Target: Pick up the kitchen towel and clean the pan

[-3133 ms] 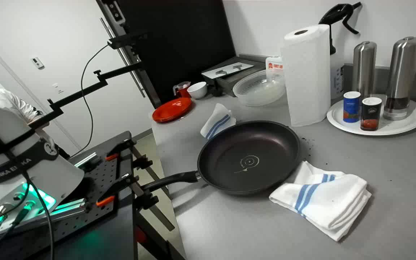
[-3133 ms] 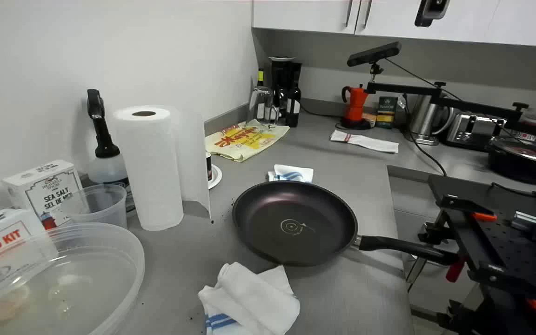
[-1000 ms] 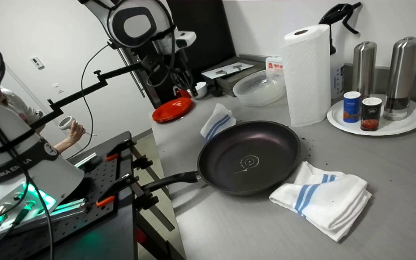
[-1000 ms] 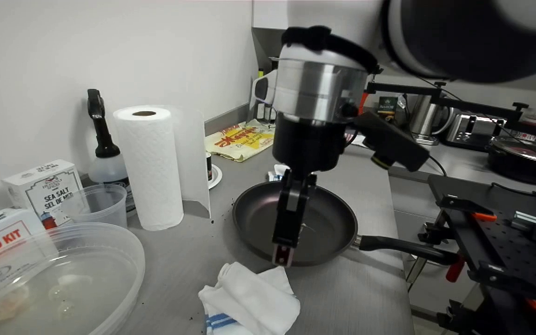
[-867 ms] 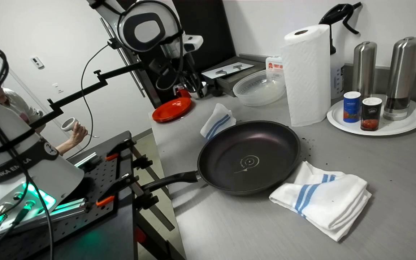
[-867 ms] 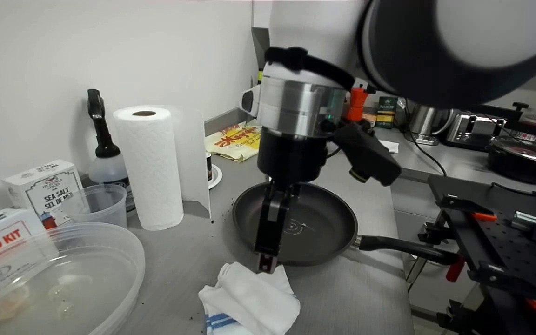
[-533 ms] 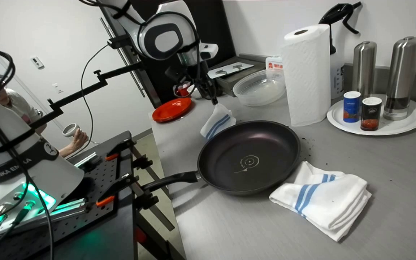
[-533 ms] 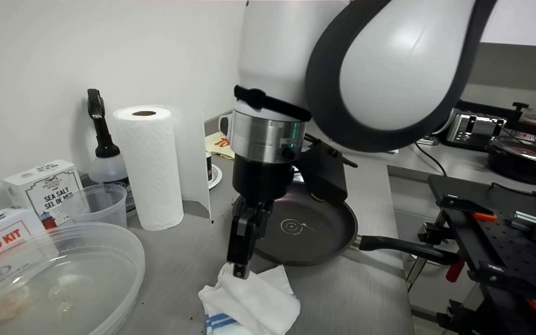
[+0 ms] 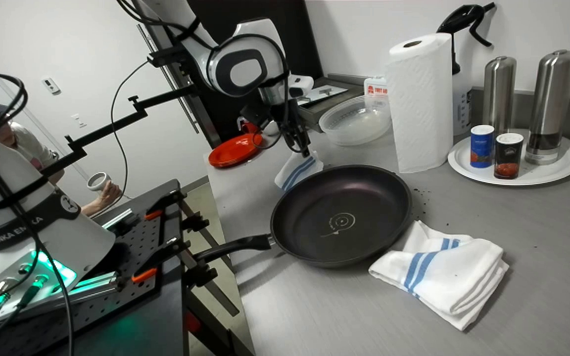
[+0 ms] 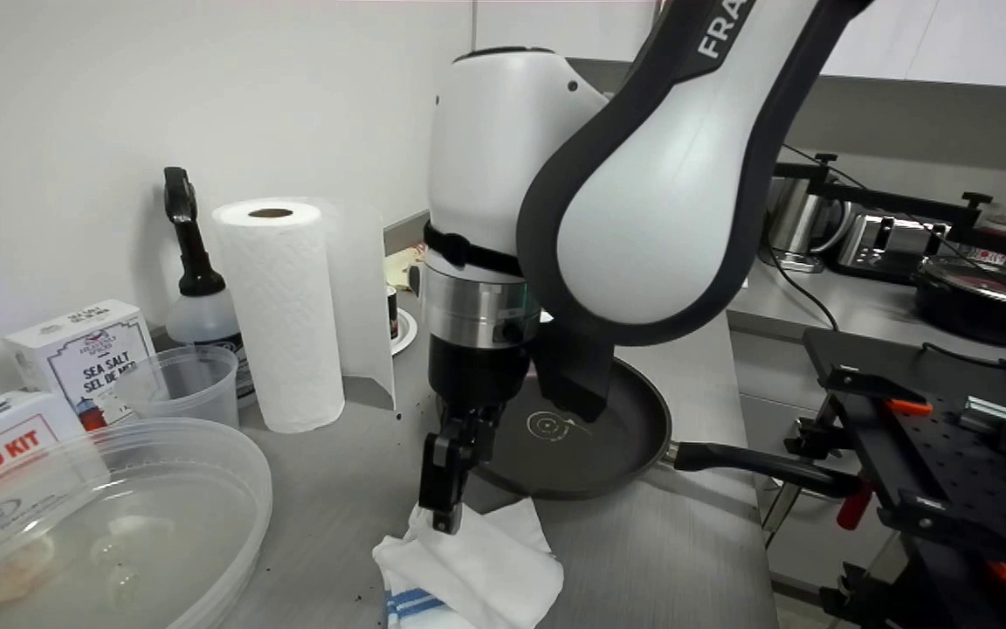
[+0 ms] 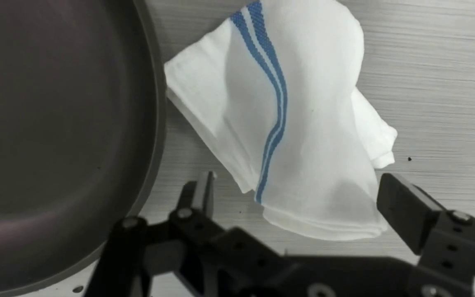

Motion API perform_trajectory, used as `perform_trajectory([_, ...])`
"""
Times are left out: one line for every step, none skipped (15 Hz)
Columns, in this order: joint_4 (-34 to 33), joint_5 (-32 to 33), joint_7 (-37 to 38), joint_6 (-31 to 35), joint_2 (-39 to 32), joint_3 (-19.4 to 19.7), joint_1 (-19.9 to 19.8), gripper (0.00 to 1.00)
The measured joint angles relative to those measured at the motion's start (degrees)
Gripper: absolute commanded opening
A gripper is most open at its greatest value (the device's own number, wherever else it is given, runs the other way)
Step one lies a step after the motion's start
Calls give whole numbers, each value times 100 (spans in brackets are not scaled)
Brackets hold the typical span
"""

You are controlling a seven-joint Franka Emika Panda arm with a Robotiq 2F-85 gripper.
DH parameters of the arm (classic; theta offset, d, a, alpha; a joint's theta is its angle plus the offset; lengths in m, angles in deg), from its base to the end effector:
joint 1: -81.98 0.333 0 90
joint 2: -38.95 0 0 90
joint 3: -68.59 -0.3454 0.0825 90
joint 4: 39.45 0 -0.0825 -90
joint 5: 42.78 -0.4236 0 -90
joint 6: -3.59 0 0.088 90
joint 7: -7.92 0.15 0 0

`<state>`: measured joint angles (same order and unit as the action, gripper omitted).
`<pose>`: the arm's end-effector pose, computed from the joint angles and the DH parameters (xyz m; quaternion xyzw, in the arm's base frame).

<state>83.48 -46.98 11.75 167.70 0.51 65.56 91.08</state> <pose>0.5749 0.1235 0.0320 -0.9989 -0.0313 -0.0198 0.0302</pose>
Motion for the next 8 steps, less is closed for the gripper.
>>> perform_trajectory([-12,0,23,0,-48,0,1,100])
perform_trajectory([-15,-1,54,-1,-90,0,6,100])
perform_trajectory([-14,-1,80,-2,-123,-1,10,100])
perform_trajectory([-14,-5,105,-2,-151,-11,11,100])
perform_trajectory([-15,-6,142,-2,-176,-24,12,100])
perform_trajectory([-15,-7,180,-2,-197,-43,17,100])
perform_trajectory([-16,-11,212,-2,-211,-65,25,100])
perform_trajectory([-21,-20,255,-2,-218,-95,35,100])
